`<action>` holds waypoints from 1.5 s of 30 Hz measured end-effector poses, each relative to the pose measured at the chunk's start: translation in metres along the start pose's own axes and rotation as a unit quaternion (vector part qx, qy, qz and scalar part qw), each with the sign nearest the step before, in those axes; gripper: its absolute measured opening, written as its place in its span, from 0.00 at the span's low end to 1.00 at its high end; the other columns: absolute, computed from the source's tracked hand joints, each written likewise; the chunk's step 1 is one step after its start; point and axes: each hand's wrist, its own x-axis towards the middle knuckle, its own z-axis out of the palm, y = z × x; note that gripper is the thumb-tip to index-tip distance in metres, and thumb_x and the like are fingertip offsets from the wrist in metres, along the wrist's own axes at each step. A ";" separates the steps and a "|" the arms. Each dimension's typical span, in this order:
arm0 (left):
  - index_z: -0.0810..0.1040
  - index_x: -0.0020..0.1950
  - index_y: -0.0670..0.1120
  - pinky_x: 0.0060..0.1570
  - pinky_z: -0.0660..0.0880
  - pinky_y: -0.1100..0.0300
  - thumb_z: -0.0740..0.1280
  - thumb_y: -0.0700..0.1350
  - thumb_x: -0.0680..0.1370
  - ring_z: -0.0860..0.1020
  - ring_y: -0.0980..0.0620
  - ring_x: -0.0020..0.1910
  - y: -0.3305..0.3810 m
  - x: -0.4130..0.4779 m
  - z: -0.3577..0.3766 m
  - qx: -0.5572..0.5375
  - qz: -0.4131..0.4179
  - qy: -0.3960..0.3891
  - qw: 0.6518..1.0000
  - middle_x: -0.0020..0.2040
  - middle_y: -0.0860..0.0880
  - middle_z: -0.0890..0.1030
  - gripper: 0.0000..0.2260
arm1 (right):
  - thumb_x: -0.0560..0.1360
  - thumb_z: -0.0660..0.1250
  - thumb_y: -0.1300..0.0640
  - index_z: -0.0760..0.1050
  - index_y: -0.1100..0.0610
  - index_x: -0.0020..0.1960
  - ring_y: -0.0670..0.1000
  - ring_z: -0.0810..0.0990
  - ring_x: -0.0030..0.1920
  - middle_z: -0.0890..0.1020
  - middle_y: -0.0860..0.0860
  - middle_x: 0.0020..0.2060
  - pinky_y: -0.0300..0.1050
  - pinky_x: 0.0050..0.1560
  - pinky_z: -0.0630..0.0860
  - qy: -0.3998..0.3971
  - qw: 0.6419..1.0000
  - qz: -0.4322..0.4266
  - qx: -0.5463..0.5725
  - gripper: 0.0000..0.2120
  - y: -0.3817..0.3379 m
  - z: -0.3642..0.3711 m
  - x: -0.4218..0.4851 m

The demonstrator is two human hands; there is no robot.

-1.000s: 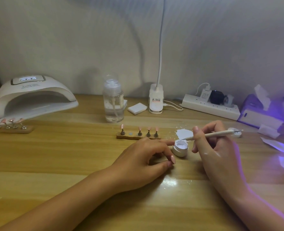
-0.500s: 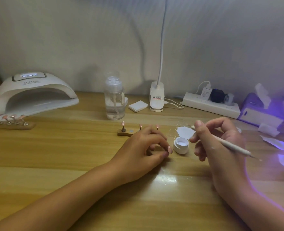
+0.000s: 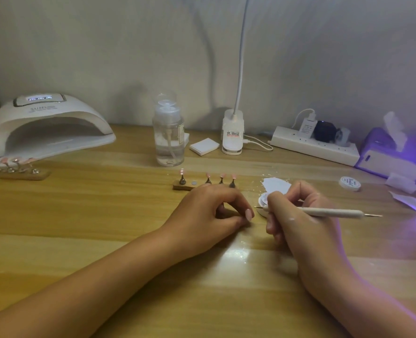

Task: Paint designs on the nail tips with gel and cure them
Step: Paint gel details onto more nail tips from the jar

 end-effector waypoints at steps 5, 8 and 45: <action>0.83 0.43 0.52 0.37 0.66 0.66 0.73 0.39 0.72 0.73 0.55 0.35 0.001 0.000 0.000 0.041 0.015 0.004 0.999 0.39 0.62 0.80 0.08 | 0.71 0.68 0.63 0.67 0.51 0.29 0.47 0.70 0.20 0.77 0.58 0.22 0.36 0.21 0.66 -0.018 0.999 0.008 -0.029 0.16 0.000 0.002 0.001; 0.83 0.43 0.52 0.37 0.63 0.69 0.72 0.38 0.72 0.72 0.56 0.34 0.001 0.000 -0.001 0.048 0.016 0.003 0.999 0.38 0.63 0.79 0.08 | 0.71 0.68 0.63 0.67 0.52 0.29 0.47 0.70 0.21 0.78 0.58 0.23 0.37 0.22 0.67 -0.023 0.999 0.008 -0.035 0.16 0.001 0.002 0.001; 0.83 0.42 0.52 0.39 0.61 0.70 0.73 0.39 0.72 0.71 0.55 0.34 0.004 -0.001 -0.002 0.061 0.017 0.005 0.998 0.36 0.65 0.78 0.07 | 0.71 0.67 0.65 0.67 0.51 0.28 0.48 0.71 0.21 0.78 0.58 0.23 0.37 0.23 0.68 -0.031 0.999 -0.003 -0.032 0.17 -0.001 0.002 0.000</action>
